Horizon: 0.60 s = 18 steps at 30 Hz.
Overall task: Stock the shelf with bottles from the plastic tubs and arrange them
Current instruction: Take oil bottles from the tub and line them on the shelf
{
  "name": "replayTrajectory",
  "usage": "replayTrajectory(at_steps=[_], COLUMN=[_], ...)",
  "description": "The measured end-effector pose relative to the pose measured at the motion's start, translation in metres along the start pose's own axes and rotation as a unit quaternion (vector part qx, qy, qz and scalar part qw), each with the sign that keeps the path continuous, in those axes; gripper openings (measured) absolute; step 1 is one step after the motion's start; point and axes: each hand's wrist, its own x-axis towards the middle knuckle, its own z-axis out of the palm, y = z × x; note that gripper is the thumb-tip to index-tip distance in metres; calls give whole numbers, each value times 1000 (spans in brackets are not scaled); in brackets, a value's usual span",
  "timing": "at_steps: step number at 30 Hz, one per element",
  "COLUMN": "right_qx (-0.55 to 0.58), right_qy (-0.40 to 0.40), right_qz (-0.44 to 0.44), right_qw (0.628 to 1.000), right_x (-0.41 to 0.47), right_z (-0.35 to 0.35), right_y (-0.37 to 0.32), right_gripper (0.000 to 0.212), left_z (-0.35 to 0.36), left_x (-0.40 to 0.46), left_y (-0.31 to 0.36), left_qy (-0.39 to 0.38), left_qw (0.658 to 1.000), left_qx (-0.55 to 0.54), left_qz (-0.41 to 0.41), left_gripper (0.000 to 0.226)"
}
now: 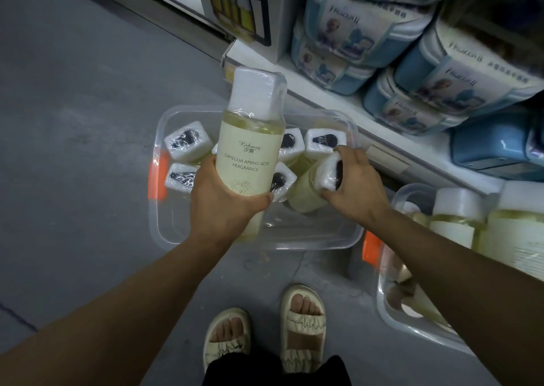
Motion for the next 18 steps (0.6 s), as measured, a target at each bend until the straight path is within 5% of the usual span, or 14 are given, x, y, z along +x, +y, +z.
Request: replayTrajectory(at_steps=[5, 9, 18], right_qx=[37, 93, 143], right_qy=[1, 7, 9], right_qz=[56, 100, 74], right_qw=[998, 991, 987], right_x=[-3, -10, -33], right_z=[-76, -145, -276], right_y=[-23, -43, -108], right_gripper=[82, 65, 72], left_z=[-25, -53, -121], left_x=[-19, -35, -75], left_y=[34, 73, 166], left_qy=[-2, -2, 15], left_qw=[1000, 1000, 999], left_qx=[-5, -16, -19], left_qz=[-7, -6, 21], left_gripper=[76, 76, 77])
